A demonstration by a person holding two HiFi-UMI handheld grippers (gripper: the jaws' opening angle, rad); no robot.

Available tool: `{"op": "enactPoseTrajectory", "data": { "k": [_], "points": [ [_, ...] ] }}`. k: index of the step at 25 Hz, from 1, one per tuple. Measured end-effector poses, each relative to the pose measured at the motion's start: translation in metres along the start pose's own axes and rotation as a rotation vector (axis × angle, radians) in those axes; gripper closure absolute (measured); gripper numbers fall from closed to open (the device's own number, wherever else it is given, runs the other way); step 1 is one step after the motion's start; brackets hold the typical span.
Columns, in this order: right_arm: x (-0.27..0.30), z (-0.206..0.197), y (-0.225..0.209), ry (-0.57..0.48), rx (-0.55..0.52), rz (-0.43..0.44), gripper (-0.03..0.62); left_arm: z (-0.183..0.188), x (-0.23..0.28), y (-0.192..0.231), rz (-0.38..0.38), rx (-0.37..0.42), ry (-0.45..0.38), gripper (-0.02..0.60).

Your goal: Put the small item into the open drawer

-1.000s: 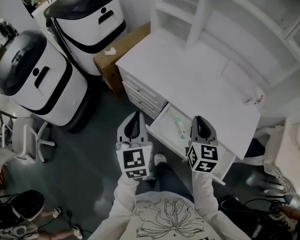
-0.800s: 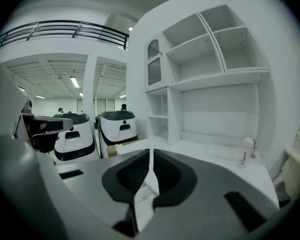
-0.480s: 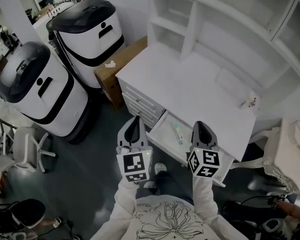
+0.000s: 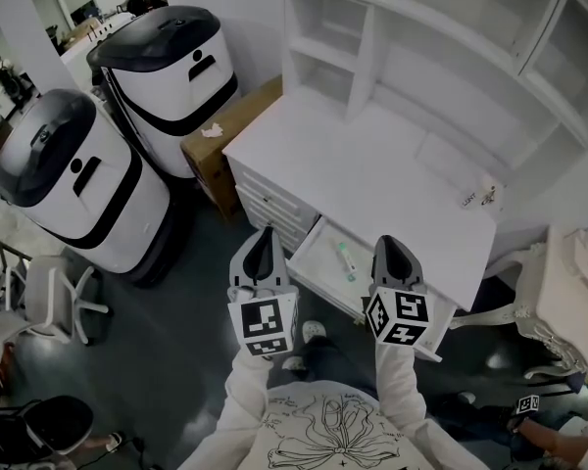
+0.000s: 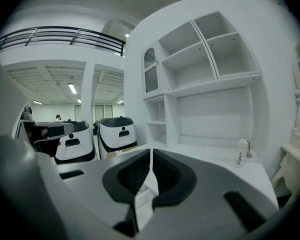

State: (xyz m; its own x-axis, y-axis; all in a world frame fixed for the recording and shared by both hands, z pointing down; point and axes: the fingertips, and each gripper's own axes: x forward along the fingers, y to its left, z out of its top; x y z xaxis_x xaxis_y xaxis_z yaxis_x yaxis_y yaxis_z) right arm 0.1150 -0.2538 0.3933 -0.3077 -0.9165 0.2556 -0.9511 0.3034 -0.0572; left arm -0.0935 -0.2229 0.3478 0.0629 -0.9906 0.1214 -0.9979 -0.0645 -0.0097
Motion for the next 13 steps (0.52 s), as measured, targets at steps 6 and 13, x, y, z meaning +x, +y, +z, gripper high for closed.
{"op": "enactPoseTrajectory", "data": {
  "k": [6,13],
  "points": [
    [0.0005,0.0019,0.0017,-0.004,-0.007,0.003,0.578,0.0003,0.0005,-0.0016,-0.004,-0.001,-0.003,0.580],
    [-0.0008,0.0072,-0.0004,-0.014,-0.009,0.005,0.577,0.0038,0.0008,-0.0037,-0.001,0.002,-0.007,0.579]
  ]
}}
